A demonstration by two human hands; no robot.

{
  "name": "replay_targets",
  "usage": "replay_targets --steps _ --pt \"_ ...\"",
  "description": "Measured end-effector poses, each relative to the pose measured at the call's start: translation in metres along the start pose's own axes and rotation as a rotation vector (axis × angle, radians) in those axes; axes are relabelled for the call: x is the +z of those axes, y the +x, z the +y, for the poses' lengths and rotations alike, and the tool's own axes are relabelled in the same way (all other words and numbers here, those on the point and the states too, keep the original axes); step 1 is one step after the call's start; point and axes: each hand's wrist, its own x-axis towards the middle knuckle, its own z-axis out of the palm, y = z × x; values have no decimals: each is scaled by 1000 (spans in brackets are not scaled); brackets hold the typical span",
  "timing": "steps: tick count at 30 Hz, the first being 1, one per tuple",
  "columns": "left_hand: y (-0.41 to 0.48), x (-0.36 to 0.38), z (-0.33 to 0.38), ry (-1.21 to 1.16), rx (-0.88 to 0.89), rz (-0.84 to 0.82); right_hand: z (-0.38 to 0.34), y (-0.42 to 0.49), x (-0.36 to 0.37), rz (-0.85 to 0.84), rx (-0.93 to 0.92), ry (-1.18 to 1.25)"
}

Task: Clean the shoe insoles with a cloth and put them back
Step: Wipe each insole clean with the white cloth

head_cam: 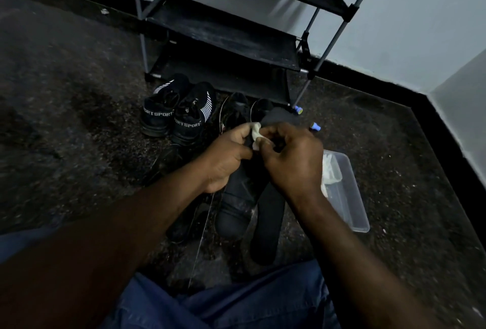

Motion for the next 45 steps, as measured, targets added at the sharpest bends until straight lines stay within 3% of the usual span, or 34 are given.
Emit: replay_targets --steps 4,9,14,18,23,25,28,32,36,39,45 --pt "-4 1 4 6 3 -66 -3 1 -3 -8 -78 -150" --pt "-5 1 7 -33 -13 -113 13 24 -17 139 126 -90" --pt "-3 -3 8 20 13 -67 -2 3 -6 5 -87 -189" --pt "-3 -3 9 -30 22 -110 7 20 -11 210 72 -135" --pt "-3 -4 10 4 38 -81 -3 10 -4 55 -158 -205" --pt "-2 -5 8 -7 36 -104 7 19 -11 87 -40 -204" --pt "2 -7 6 -54 33 -65 15 31 -20 122 317 72" --pt "8 -13 2 -89 26 65 -7 -4 -12 71 318 418" --pt "9 -16 0 -156 -31 187 -5 -36 3 81 431 331" --pt "3 -15 2 -210 -82 183 3 -38 7 95 548 427" --pt "1 -13 6 -332 -243 37 4 -27 6 53 556 571"
